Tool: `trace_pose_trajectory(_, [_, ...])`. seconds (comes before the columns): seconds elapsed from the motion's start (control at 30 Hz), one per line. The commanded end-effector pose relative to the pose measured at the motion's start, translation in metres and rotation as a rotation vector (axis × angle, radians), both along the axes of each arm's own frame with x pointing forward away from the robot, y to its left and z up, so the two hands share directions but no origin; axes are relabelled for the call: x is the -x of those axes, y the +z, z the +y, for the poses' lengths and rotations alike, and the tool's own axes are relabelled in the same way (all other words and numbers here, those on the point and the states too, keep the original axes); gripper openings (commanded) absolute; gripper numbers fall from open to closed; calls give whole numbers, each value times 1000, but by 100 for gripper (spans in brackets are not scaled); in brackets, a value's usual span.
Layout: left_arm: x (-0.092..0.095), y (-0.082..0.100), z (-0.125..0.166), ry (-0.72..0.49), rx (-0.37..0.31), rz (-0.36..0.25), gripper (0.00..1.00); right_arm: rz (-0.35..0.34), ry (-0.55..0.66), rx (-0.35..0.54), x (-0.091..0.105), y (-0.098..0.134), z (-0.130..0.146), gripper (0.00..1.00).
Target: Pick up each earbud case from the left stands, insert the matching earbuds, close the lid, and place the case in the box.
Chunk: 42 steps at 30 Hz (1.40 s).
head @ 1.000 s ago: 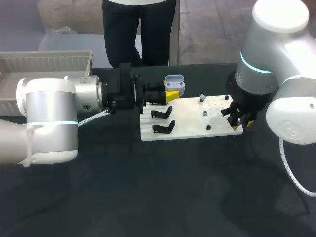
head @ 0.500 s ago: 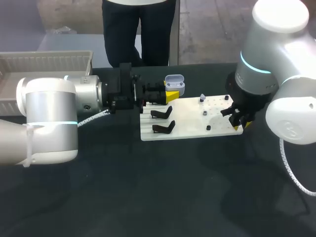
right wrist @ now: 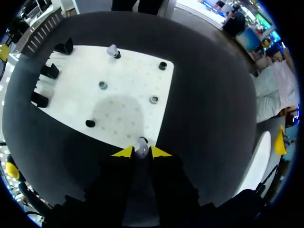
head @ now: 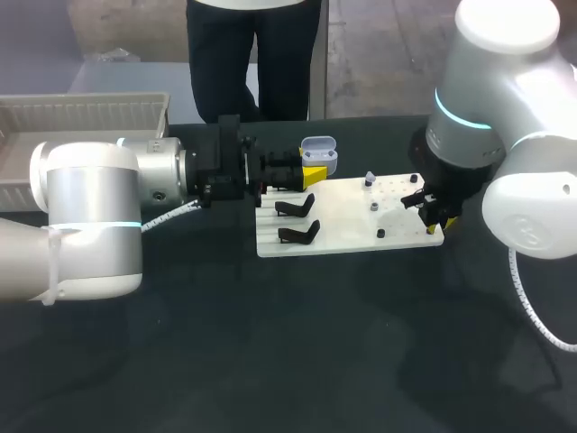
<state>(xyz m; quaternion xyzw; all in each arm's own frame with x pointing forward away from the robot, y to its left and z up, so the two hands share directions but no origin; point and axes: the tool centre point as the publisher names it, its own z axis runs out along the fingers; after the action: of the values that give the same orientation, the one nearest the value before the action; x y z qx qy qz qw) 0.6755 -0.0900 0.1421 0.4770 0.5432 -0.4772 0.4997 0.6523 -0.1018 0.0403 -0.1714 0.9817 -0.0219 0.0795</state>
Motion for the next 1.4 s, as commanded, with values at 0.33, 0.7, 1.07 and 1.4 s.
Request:
trace_pose_trajectory(0.33, [1,-1,0,7,6,-6,0,-12,39,42,32,69,20,0])
trace_pose_trajectory(0.7, [1,-1,0,7,6,-6,0,55,68,30,48,90,36,0])
trace_pose_trajectory(1.07, [1,-1,0,7,6,-6,0,55,68,30,48,90,36,0])
trace_pose_trajectory(1.4, [1,-1,0,7,6,-6,0,72,-305,3,51,103,51,0])
